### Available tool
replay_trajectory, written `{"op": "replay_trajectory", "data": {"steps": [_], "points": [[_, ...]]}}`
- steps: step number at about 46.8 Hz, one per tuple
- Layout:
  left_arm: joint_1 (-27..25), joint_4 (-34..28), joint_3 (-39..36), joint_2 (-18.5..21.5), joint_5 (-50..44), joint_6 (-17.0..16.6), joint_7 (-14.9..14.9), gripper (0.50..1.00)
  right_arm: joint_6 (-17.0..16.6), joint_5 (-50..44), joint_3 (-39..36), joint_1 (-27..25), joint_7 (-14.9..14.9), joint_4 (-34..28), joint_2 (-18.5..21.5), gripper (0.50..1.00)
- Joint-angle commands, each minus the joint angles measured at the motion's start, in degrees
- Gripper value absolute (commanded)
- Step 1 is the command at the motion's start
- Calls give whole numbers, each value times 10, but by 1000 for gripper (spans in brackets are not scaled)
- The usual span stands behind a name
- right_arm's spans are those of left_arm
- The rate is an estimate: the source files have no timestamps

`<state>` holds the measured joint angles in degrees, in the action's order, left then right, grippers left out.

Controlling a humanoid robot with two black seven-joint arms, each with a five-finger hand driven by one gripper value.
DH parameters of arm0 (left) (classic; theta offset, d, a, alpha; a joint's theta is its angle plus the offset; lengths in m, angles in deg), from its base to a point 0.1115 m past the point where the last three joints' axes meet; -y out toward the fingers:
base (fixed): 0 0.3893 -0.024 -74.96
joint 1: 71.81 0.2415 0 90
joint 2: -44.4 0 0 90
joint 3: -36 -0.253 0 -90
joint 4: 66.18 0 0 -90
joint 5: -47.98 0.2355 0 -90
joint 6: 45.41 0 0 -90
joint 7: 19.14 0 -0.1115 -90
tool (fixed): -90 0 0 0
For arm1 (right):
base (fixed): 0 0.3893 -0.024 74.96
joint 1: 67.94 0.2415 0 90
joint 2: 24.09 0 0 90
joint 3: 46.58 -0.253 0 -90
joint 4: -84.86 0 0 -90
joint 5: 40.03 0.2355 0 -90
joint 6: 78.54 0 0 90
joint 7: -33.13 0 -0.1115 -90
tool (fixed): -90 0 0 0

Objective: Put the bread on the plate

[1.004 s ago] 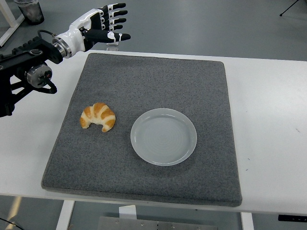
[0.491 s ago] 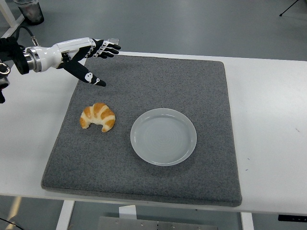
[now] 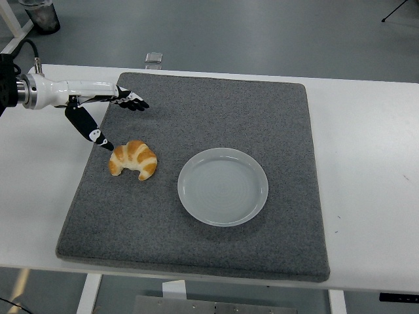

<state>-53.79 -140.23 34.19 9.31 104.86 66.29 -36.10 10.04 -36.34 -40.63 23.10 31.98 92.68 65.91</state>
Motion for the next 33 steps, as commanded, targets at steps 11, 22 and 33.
{"op": "replay_trajectory", "data": {"steps": [11, 22, 33], "points": [[-2, -8, -11, -3, 45, 19, 0, 990, 0, 0, 0, -1, 0, 0, 0, 952], [4, -5, -11, -16, 60, -6, 18, 990, 0, 0, 0, 0, 0, 0, 0, 952], [22, 5, -21, -45, 61, -44, 26, 990, -1, 0, 0, -1, 0, 0, 0, 952]]}}
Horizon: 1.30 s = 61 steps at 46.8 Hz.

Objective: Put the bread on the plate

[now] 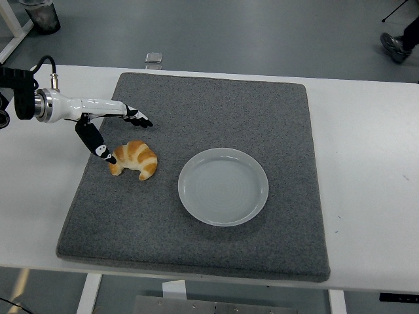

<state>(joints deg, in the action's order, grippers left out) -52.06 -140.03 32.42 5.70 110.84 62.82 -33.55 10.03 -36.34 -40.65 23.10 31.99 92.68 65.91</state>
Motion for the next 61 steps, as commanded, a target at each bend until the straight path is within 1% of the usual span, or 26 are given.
{"op": "replay_trajectory", "data": {"steps": [1, 5, 9, 18, 26, 38, 45, 48, 53, 61], "points": [[5, 3, -7, -14, 1, -13, 0, 990, -1, 0, 0, 0, 0, 0, 0, 952], [3, 3, -34, -29, 1, -29, 0, 990, 0, 0, 0, 0, 0, 0, 0, 952], [3, 6, -48, -32, 1, -43, 0, 990, 0, 0, 0, 0, 0, 0, 0, 952], [4, 18, -51, -34, 2, -54, 0, 990, 0, 0, 0, 0, 0, 0, 0, 952], [5, 29, -56, -57, 4, -57, 0, 990, 0, 0, 0, 0, 0, 0, 0, 952], [4, 34, -56, -59, 8, -58, 0, 988, 0, 0, 0, -1, 0, 0, 0, 952], [5, 37, -57, -79, 28, -58, 1, 988, 0, 0, 0, 0, 0, 0, 0, 952], [5, 37, -59, -81, 34, -58, 1, 986, 0, 0, 0, 0, 0, 0, 0, 952], [6, 37, -61, -82, 36, -70, 3, 986, -1, 0, 0, 0, 0, 0, 0, 952], [9, 39, -63, -83, 49, -71, 4, 981, 0, 0, 0, -1, 0, 0, 0, 952]]}}
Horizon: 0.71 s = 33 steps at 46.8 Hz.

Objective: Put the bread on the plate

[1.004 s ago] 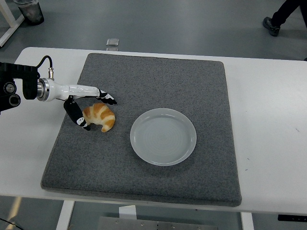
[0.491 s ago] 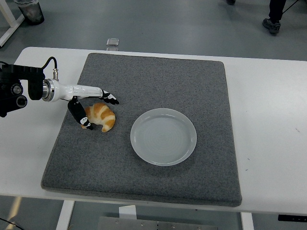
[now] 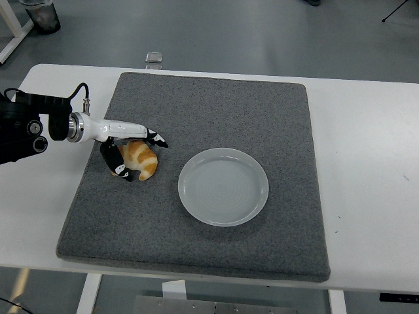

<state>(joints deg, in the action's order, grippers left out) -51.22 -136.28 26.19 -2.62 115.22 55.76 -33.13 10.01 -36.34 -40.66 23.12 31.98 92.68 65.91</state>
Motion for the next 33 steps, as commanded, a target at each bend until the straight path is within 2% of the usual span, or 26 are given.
{"op": "replay_trajectory", "data": {"steps": [1, 13, 20, 33], "points": [[1, 2, -1, 0, 8, 0, 0, 979, 0, 0, 0, 0, 0, 0, 0, 954], [1, 4, -2, 0, 19, -3, 0, 966, 0, 0, 1, 0, 0, 0, 0, 952], [0, 4, -2, 0, 24, -3, 1, 936, 0, 0, 1, 0, 0, 0, 0, 952], [-2, 8, -2, -1, 57, -12, 2, 780, 0, 0, 1, 0, 0, 0, 0, 952]]}}
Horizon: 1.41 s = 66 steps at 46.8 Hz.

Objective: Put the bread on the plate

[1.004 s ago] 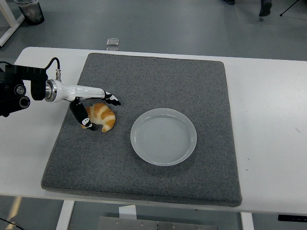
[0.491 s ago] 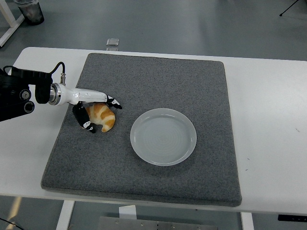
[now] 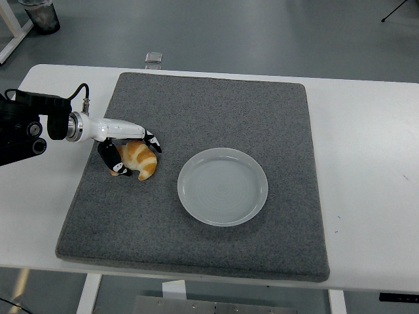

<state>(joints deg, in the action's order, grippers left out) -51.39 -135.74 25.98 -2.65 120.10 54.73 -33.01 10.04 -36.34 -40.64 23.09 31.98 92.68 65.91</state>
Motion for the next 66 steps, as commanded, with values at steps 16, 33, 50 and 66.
{"op": "replay_trajectory", "data": {"steps": [16, 33, 50, 66], "points": [[-9, 12, 2, -8, 11, -10, 8, 500, 0, 0, -1, 0, 0, 0, 0, 952], [-19, 21, 7, -8, 8, -26, 10, 500, 0, 0, -1, 0, 0, 0, 0, 952], [-31, 16, 67, 1, -11, -24, 9, 500, -1, 0, 0, -1, 0, 0, 0, 954], [-46, 16, 165, 38, -11, 6, 8, 500, -1, 0, 0, -1, 0, 0, 0, 952]]}}
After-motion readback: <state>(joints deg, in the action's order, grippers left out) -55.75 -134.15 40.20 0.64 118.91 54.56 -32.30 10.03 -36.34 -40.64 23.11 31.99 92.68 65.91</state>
